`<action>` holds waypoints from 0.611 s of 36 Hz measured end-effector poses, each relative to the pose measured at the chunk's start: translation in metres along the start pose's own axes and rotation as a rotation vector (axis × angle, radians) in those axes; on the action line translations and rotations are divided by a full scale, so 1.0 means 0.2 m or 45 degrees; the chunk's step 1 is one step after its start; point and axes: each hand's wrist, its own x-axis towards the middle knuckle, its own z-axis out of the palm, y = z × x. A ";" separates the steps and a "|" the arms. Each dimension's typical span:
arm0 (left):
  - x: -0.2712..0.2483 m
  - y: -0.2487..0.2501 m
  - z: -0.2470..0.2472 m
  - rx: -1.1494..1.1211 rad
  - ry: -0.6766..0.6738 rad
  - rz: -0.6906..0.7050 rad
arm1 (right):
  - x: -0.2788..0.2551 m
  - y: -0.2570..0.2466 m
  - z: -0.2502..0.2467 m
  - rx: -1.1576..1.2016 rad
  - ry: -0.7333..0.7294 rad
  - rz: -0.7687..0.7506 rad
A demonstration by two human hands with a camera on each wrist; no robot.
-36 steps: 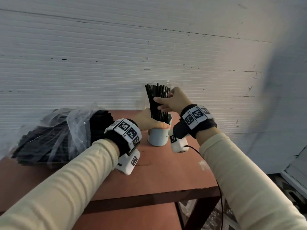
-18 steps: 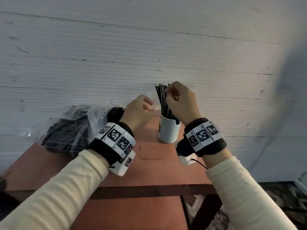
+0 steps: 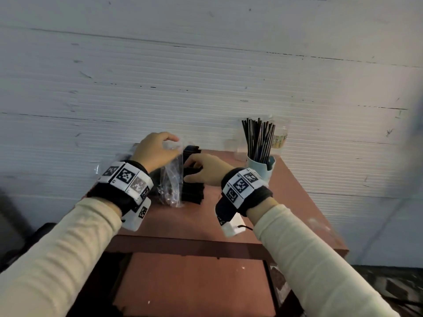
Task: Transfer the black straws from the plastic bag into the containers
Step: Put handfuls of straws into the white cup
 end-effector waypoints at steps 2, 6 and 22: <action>0.00 -0.03 0.00 -0.020 -0.058 -0.024 | 0.01 0.00 0.00 -0.005 0.015 -0.012; 0.01 -0.08 0.01 -0.103 -0.073 -0.062 | 0.00 0.03 -0.04 0.078 0.006 0.027; 0.01 -0.13 0.03 -0.138 -0.074 -0.084 | -0.03 0.13 -0.04 0.548 0.013 0.075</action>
